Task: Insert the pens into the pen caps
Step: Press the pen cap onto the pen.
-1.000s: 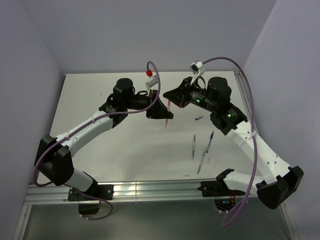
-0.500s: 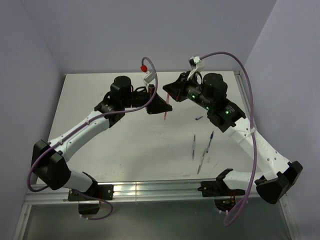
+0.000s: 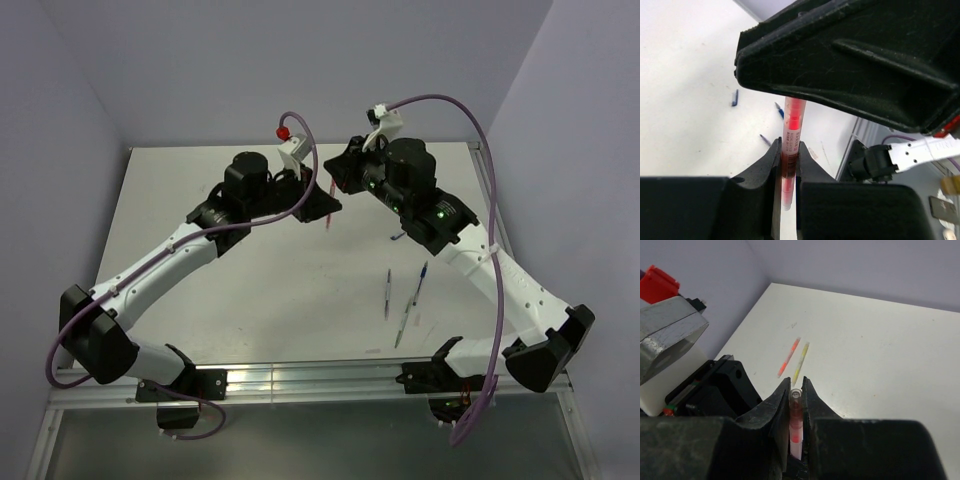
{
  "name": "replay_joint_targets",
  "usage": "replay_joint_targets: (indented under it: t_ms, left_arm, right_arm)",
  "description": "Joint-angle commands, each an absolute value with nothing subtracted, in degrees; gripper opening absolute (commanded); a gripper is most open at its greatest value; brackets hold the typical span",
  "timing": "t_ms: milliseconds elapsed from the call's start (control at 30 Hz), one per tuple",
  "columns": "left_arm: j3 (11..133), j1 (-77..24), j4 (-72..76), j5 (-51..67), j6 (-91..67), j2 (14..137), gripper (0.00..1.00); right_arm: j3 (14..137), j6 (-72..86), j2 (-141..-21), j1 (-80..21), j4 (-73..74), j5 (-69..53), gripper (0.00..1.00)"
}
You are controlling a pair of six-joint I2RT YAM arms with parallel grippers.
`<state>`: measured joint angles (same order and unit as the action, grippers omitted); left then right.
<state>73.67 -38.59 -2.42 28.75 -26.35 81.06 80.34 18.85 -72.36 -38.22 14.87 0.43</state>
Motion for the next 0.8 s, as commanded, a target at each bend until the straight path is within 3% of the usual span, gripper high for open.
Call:
replay_joint_targets:
  t_ms: [0, 600, 767]
  left_arm:
    - [78.40, -37.18, 2.29, 9.68, -26.98, 78.58, 0.00]
    - [82.61, -45.61, 2.11, -22.83, -20.22, 80.06, 0.00]
    - [84.98, -45.79, 0.71, -16.20, -20.13, 79.98, 0.00]
  right_arm:
    - [82.53, 18.28, -72.60, -41.04, 25.13, 1.39, 0.00]
    - [91.05, 22.41, -79.45, -46.84, 38.14, 18.54, 0.00]
    - [88.25, 20.13, -78.23, -47.81, 35.43, 19.60, 0.00]
